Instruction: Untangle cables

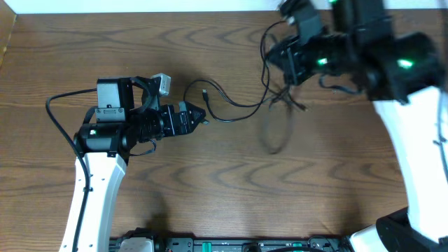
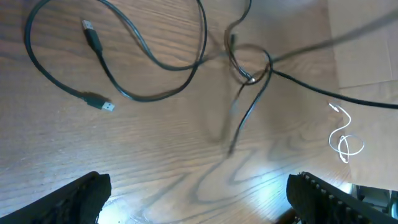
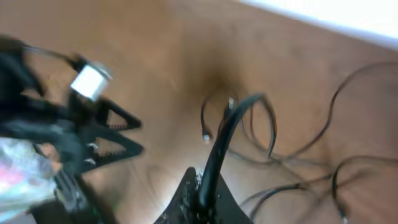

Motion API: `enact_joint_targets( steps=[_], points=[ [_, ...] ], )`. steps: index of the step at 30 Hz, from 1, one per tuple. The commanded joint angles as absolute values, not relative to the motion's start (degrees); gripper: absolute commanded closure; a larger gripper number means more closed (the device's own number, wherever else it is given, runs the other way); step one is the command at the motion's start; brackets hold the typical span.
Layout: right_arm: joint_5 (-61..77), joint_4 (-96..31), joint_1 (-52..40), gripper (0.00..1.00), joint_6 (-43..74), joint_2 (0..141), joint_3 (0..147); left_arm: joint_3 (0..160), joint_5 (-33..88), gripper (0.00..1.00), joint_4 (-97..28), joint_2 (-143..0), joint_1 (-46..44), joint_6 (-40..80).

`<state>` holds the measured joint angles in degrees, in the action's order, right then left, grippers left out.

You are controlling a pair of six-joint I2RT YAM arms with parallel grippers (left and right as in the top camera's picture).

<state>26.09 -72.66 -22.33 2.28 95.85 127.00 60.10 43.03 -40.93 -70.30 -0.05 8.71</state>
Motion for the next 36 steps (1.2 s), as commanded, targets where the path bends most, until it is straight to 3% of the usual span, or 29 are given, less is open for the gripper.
enact_joint_targets(
  steps=[1,8,20,29,36],
  points=[
    [24.69,-75.11,-22.61,0.99,4.12,94.59,136.59,60.05,43.57,0.05,-41.10,-70.41,-0.82,7.49],
    [15.29,-83.02,-22.55,0.99,4.47,93.82,150.26,60.05,43.51,0.05,-40.60,-70.41,-5.91,7.46],
    [1.74,-93.58,-22.55,0.99,4.60,93.25,150.45,60.05,40.47,0.04,-37.76,-71.46,-15.25,7.51],
    [-3.53,-97.03,-22.48,0.99,7.29,96.27,141.84,60.05,40.47,0.04,-35.66,-73.63,-17.10,7.55],
    [-3.95,-87.79,-22.50,0.99,11.22,99.50,125.19,60.05,40.45,0.04,-35.53,-73.60,-17.06,7.55]
  ],
)
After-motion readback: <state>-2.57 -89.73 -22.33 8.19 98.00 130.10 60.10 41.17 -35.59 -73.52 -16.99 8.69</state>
